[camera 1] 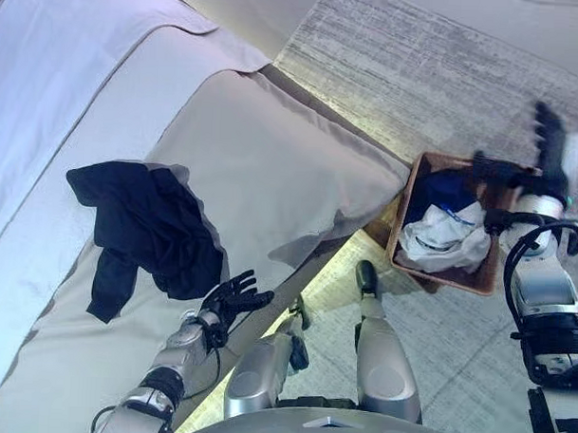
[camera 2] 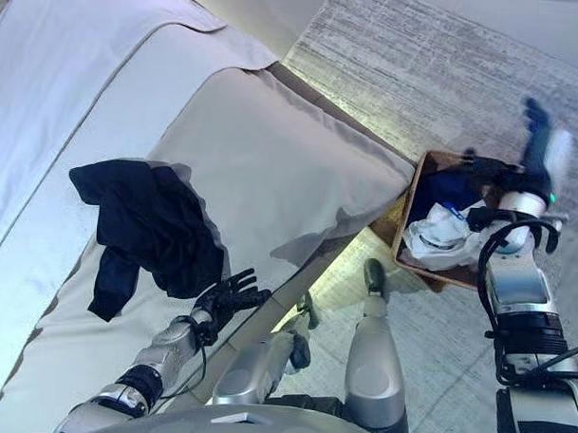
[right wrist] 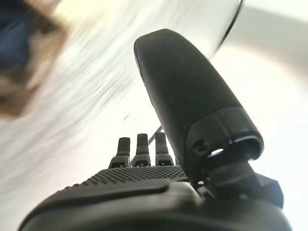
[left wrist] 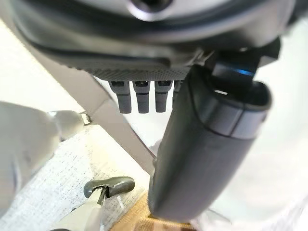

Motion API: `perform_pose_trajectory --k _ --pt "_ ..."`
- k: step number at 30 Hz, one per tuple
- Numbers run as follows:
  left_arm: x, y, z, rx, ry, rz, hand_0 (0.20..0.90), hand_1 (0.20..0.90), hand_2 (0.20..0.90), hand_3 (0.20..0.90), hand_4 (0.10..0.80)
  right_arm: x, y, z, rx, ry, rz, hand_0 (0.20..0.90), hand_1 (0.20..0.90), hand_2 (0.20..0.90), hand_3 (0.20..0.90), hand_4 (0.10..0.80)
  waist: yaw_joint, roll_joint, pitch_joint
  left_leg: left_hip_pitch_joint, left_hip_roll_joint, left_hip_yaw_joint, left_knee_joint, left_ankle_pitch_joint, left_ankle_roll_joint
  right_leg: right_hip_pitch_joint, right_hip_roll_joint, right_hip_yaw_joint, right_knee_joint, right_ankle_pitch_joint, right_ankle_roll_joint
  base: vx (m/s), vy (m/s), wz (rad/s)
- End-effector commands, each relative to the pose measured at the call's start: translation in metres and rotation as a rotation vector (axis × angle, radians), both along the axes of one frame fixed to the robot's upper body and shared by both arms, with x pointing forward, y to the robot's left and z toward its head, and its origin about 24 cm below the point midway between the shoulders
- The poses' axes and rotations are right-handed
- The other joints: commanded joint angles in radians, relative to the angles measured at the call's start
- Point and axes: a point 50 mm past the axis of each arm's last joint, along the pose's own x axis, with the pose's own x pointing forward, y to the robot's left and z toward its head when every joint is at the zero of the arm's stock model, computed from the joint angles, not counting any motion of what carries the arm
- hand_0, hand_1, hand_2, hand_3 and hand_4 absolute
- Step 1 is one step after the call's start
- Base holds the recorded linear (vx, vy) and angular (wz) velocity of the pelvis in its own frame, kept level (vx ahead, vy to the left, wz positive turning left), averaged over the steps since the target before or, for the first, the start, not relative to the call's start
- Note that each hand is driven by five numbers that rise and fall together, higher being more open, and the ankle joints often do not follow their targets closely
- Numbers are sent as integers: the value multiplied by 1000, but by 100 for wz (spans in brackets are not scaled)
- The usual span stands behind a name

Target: Pick up the clothes from the bed and place them into the basket

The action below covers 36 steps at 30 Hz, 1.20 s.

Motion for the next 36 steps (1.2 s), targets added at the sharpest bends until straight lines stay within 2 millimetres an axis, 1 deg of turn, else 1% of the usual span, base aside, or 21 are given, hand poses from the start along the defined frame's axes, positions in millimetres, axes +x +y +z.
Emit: perform_pose_trajectory --k 1,3,5,6,7,8,9,11,12,14,16,17,21,23,25,28,30,32,34,35,36 --pt "-50 43 -21 99 157 87 900 900 900 900 800 7 44 -8 -201 119 327 900 900 900 900 800 70 -159 -203 12 -51 -55 52 -121 9 23 -39 -121 81 -128 -1 104 58 39" --pt "-57 48 -24 122 177 83 900 900 900 900 800 14 57 -20 -273 207 411 900 900 900 900 800 116 -187 -212 12 -55 -93 59 -122 17 50 -45 -145 81 -131 2 99 95 56" --pt "-60 50 -25 123 188 84 900 900 900 900 800 22 72 -28 -363 265 475 900 900 900 900 800 164 -203 -207 9 -58 -130 72 -124 25 67 -52 -175 95 -140 2 78 150 69" --pt "-60 51 -24 128 190 78 900 900 900 900 800 28 82 -30 -412 271 486 900 900 900 900 800 199 -211 -199 1 -61 -156 87 -127 31 73 -59 -199 110 -146 1 61 117 79" --pt "-60 52 -24 129 190 85 900 900 900 900 800 30 85 -30 -422 266 489 900 900 900 900 800 209 -214 -198 -7 -64 -165 93 -126 34 73 -62 -208 113 -146 2 79 140 76" --pt "-60 54 -23 128 195 96 900 900 900 900 800 35 95 -27 -489 265 505 900 900 900 900 800 243 -220 -186 -13 -68 -185 111 -131 40 82 -69 -230 127 -153 2 70 164 84" --pt "-59 56 -23 128 201 101 900 900 900 900 800 40 103 -24 -511 246 506 900 900 900 900 800 275 -223 -176 -23 -73 -202 125 -132 45 88 -78 -255 140 -157 4 79 168 81" --pt "-59 64 -21 137 203 137 900 900 900 900 800 51 117 -19 -521 241 505 900 900 900 900 800 323 -235 -160 -35 -79 -228 133 -130 52 98 -85 -290 155 -161 6 85 90 78" --pt "-59 69 -19 140 206 152 900 900 900 900 800 57 124 -18 -494 240 491 900 900 900 900 800 355 -241 -149 -41 -83 -249 136 -129 58 106 -88 -312 165 -164 8 113 72 73" --pt "-58 82 -15 137 198 221 900 900 900 900 800 69 132 -17 -486 242 453 900 900 900 900 800 409 -249 -134 -55 -90 -288 137 -122 67 115 -94 -344 183 -168 8 112 38 72" --pt "-55 90 -11 135 185 263 900 900 900 900 800 77 136 -13 -481 227 417 900 900 900 900 800 442 -254 -121 -70 -95 -313 138 -117 69 120 -97 -365 195 -170 6 91 -17 68" --pt "-52 98 -7 121 169 290 900 900 900 900 800 84 138 -7 -486 205 354 900 900 900 900 800 483 -255 -110 -76 -92 -339 134 -130 67 126 -98 -372 223 -197 5 97 -38 61" --pt "-40 106 2 46 100 430 900 900 900 900 800 93 139 9 -473 94 219 900 900 900 900 800 545 -248 -78 -129 -103 -382 148 -121 75 108 -127 -410 303 -218 -6 24 41 61" --pt "-34 105 5 -46 50 532 900 900 900 900 800 93 139 9 -447 65 171 900 900 900 900 800 565 -236 -60 -158 -119 -412 150 -112 83 86 -148 -413 357 -220 -2 -2 114 57" --pt "-31 104 7 -111 21 599 900 900 900 900 800 93 138 6 -451 68 146 900 900 900 900 800 574 -231 -50 -174 -128 -429 149 -106 86 74 -159 -411 382 -227 1 3 84 53" --pt "-21 103 12 -191 -27 649 900 900 900 900 800 97 129 -4 -430 142 78 900 900 900 900 800 602 -229 -27 -214 -135 -452 156 -93 85 58 -172 -425 406 -239 5 -16 24 37" --pt "-18 103 14 -213 -43 649 900 900 900 900 800 100 120 -9 -437 213 25 900 900 900 900 800 619 -228 -15 -233 -133 -459 159 -89 83 45 -178 -437 423 -250 8 -19 18 30" --pt "-13 101 16 -228 -52 638 900 900 900 900 800 103 109 -18 -446 322 -30 900 900 900 900 800 637 -228 -3 -259 -131 -464 165 -81 82 29 -181 -449 439 -264 10 -10 13 22" --pt "-9 99 17 -233 -60 615 900 900 900 900 800 105 104 -23 -436 413 -56 900 900 900 900 800 653 -226 12 -283 -129 -470 171 -72 80 11 -183 -462 455 -274 13 -20 -6 10" --pt "-5 97 19 -235 -68 586 900 900 900 900 800 105 96 -28 -414 524 -88 900 900 900 900 800 669 -224 24 -311 -128 -474 180 -63 79 -12 -188 -475 474 -282 17 -15 -6 14" --pt "-4 96 20 -234 -70 580 900 900 900 900 800 105 94 -29 -404 544 -89 900 900 900 900 800 671 -225 26 -317 -128 -475 182 -62 79 -17 -189 -477 478 -283 18 -23 -58 13"
